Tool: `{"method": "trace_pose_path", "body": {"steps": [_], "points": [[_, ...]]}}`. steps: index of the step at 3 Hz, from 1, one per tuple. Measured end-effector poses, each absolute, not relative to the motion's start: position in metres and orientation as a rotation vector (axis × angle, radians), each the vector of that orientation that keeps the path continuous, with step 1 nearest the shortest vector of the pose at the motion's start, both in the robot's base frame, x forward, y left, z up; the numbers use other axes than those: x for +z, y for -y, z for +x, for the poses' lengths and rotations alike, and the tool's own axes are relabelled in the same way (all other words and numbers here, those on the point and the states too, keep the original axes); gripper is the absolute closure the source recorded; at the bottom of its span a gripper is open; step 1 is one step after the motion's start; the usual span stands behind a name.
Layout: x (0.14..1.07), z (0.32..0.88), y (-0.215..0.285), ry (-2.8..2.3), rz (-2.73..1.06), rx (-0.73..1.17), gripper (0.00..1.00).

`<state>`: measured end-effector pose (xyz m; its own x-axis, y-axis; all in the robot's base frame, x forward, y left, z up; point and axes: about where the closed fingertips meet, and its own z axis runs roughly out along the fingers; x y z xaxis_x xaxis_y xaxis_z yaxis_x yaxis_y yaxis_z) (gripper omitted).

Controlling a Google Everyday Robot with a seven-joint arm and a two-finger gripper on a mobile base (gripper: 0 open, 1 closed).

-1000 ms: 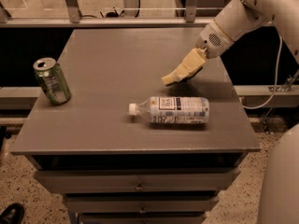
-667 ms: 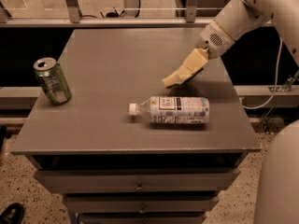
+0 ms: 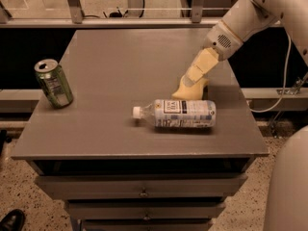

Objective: Move sponge near blue plastic bottle

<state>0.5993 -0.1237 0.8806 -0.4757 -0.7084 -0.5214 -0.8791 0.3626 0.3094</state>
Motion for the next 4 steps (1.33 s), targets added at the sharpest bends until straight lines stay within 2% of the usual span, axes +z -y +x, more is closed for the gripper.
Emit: {"method": "trace_pose_path", "body": {"steps": [1,2,3,4], "points": [[0.883,0.605,0.135,-2.343,-1.301,0.717,0.0],[0.899,0.594,0.172,-2.35,-1.121,0.551,0.0],[0.939,0.574,0.236,-2.265,-0.872,0.336,0.0],[0.942,0.589,0.232,-2.238,-0.861,0.328,0.0]]}}
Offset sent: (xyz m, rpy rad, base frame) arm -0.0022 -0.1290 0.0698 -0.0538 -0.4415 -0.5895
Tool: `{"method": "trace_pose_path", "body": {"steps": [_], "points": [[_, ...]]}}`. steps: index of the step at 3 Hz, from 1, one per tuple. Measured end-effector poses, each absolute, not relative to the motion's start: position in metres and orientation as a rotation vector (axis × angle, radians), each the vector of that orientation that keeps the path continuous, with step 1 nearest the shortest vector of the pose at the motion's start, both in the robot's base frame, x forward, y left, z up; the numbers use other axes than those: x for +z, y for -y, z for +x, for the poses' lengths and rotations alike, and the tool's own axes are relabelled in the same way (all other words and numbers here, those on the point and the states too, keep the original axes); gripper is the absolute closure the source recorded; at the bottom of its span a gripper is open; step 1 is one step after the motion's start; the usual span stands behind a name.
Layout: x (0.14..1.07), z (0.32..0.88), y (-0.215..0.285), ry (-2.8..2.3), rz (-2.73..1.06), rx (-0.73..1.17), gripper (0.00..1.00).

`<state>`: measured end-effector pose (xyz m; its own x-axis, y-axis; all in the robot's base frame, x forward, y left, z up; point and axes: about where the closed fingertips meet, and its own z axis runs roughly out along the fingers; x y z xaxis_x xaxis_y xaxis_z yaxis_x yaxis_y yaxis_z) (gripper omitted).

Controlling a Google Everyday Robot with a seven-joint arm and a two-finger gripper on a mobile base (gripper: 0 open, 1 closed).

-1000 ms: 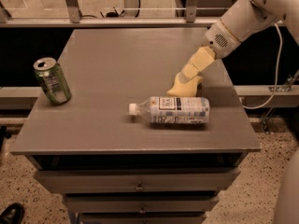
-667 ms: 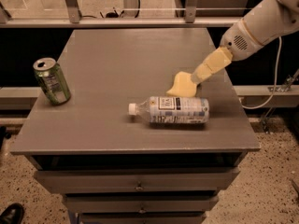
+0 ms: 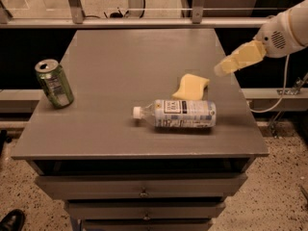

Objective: Move sponge near blue plastic bottle

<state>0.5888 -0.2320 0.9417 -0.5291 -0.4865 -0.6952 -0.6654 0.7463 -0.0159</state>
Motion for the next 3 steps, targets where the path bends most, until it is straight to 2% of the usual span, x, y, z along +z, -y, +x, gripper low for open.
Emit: {"method": "trace_pose_path", "body": {"steps": [1,3], "points": [[0.932,0.596,0.223,-2.216,-0.899,0.373,0.0],[0.991,0.631,0.308,-2.103,-0.834,0.065,0.0]]}}
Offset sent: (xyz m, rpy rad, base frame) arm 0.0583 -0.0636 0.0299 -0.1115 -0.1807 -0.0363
